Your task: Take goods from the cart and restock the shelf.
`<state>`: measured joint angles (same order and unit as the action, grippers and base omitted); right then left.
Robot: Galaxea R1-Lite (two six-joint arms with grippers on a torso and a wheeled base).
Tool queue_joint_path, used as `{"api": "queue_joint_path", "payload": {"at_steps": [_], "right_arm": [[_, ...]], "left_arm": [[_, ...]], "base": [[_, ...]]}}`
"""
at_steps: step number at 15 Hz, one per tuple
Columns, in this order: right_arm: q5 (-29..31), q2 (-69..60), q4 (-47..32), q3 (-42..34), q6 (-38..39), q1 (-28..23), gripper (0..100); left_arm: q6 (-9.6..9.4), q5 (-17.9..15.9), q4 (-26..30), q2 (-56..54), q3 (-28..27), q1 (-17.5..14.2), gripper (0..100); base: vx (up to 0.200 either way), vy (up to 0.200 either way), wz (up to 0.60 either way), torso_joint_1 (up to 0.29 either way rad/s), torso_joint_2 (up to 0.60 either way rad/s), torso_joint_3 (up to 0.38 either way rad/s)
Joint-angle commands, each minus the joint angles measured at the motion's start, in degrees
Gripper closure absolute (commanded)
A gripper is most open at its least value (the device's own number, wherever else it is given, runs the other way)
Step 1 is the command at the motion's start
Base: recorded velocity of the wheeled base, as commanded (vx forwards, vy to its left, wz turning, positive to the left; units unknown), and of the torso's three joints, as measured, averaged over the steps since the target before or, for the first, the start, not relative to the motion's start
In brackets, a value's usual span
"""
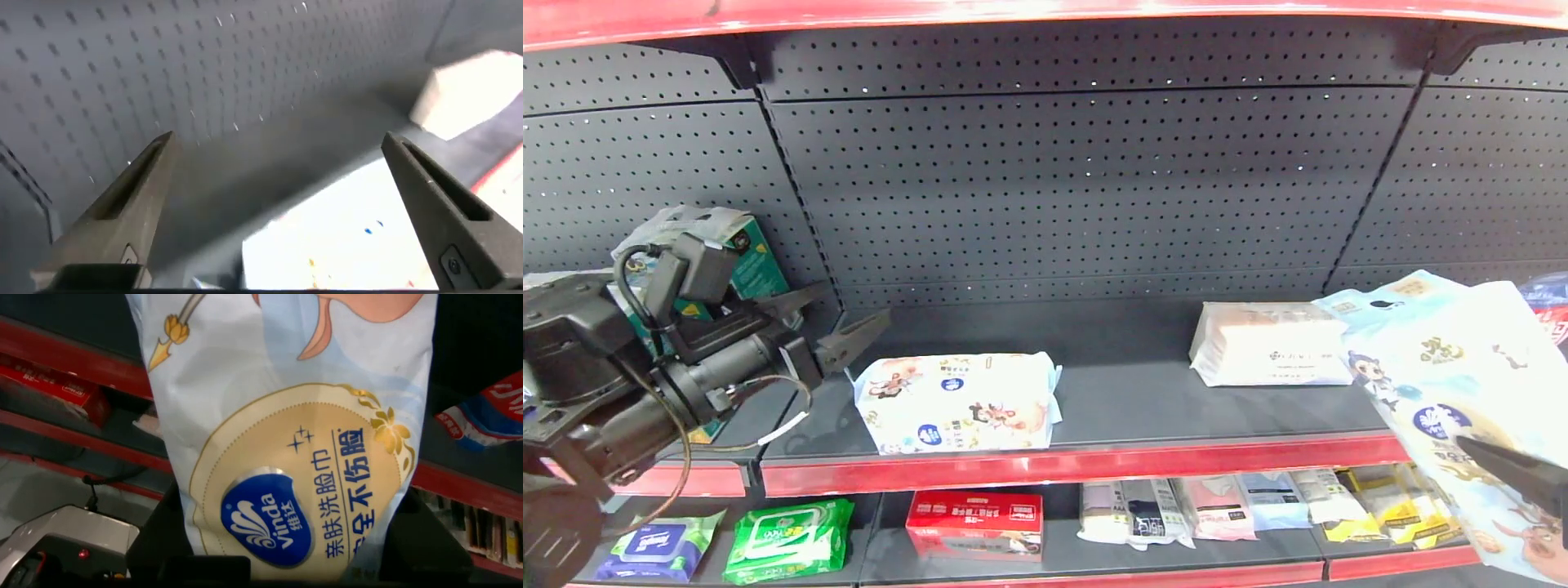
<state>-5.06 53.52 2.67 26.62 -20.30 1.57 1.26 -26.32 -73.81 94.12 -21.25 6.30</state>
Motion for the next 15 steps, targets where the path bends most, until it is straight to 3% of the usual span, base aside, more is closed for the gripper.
{"api": "queue_joint_path", "payload": {"at_steps": [1, 4, 7, 11, 15], "right_arm": [[-0.04, 0.71, 0.05, -0.43, -0.18, 0.1, 100], [-0.04, 0.62, 0.05, -0.43, -0.01, 2.56, 100], [-0.04, 1.15, 0.05, -0.17, -0.01, 7.13, 100], [0.05, -1.13, 0.05, 0.18, -0.27, 8.01, 100], [0.14, -4.47, -0.03, -0.34, -0.27, 7.83, 100]], "left_arm": [[-0.03, 0.39, 5.79, -8.34, 4.02, 0.9, 0], [-0.11, 0.39, 20.29, -19.68, 4.72, 0.9, 0], [-2.84, 0.39, 36.46, -32.78, 5.43, 1.26, 0], [-2.93, 0.3, 57.47, -52.29, 5.08, 1.26, 0], [-2.93, 2.85, 67.4, -63.27, 4.11, 0.82, 0]], "base": [[0.0, 0.0, 0.0, 0.0, 0.0, 0.0], [0.0, 0.0, 0.0, 0.0, 0.0, 0.0], [0.0, 0.0, 0.0, 0.0, 0.0, 0.0], [0.0, 0.0, 0.0, 0.0, 0.0, 0.0], [0.0, 0.0, 0.0, 0.0, 0.0, 0.0]]}}
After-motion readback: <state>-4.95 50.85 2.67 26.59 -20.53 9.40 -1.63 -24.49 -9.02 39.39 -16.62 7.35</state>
